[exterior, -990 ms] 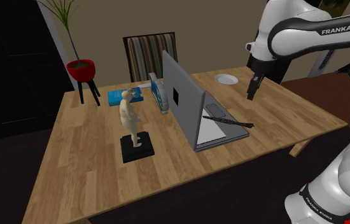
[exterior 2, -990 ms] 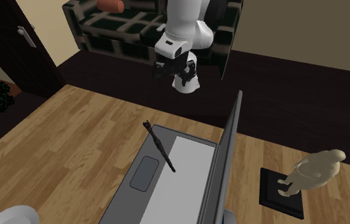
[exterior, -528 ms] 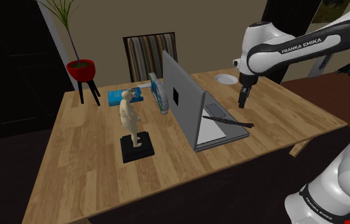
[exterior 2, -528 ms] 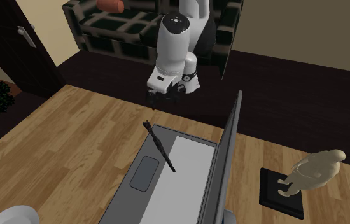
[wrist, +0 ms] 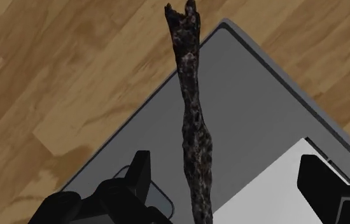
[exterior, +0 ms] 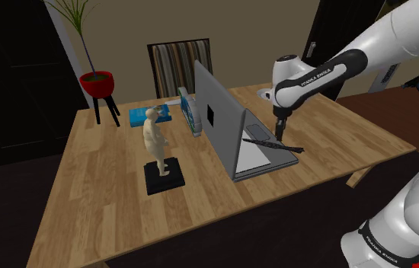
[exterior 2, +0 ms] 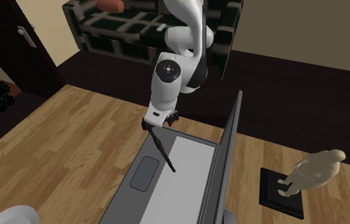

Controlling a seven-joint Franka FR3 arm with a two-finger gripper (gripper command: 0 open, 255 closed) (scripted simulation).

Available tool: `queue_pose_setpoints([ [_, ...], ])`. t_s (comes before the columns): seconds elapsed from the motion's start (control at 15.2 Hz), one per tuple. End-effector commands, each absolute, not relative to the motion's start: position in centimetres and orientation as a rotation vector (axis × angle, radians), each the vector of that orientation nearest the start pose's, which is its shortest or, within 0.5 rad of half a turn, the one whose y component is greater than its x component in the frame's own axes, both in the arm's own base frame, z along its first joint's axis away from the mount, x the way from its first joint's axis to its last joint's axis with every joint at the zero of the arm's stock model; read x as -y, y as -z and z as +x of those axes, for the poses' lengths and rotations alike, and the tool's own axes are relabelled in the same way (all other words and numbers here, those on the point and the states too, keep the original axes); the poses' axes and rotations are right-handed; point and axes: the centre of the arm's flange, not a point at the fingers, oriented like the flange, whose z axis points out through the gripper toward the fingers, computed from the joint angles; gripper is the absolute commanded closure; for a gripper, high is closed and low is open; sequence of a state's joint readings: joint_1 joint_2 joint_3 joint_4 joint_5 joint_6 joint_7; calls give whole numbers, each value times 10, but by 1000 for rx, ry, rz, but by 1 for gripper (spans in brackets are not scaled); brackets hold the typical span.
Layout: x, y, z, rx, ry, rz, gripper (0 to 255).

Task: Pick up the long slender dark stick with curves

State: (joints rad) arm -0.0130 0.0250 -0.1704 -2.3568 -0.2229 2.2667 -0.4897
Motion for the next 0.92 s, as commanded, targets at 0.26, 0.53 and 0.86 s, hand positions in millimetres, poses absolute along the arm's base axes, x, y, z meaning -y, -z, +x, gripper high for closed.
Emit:
queue_pose_setpoints([
  [0.26, 107, -247, 505, 818, -335, -3135, 0],
  [0.53, 107, -226, 505, 818, -335, -3135, 0],
  [0.86, 107, -213, 505, 818, -335, -3135, 255],
])
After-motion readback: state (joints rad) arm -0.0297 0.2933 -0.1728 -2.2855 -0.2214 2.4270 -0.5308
